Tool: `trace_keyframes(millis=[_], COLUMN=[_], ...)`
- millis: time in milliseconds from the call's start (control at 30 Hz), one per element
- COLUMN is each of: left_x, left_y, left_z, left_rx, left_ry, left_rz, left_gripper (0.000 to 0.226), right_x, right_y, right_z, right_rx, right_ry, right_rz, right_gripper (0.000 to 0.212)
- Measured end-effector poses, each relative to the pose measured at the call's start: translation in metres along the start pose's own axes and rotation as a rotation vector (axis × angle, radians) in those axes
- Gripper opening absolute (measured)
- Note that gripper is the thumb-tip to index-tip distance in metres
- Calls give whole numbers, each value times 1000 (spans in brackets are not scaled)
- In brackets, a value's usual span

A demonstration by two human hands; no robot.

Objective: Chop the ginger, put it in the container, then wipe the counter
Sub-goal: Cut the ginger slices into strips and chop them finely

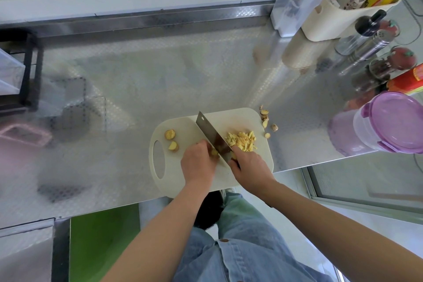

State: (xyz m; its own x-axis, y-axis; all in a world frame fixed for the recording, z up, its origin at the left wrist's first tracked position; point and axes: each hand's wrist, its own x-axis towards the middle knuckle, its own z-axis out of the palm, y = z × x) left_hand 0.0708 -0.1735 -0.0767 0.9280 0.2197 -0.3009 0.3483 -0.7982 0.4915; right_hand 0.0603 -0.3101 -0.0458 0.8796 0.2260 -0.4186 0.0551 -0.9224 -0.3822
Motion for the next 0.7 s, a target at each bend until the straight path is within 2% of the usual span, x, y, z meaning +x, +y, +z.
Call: trace_keyframes(millis=[233, 400, 700], left_x=[0, -1, 0], left_y=[1, 0, 2], left_z=[-2, -5, -8], left_rx=[-39, -148, -203], left_ry=[15, -6, -37], left_rz=[-40, -129, -268], left_gripper=[12, 23, 11], right_x=[1, 4, 1], right_y=[3, 5, 6], right_z=[2, 2, 4], right_rx=[-8, 3, -11], right_ry=[2, 11, -1], right_rz=[-15, -7, -15], right_gripper=[11, 12, 8])
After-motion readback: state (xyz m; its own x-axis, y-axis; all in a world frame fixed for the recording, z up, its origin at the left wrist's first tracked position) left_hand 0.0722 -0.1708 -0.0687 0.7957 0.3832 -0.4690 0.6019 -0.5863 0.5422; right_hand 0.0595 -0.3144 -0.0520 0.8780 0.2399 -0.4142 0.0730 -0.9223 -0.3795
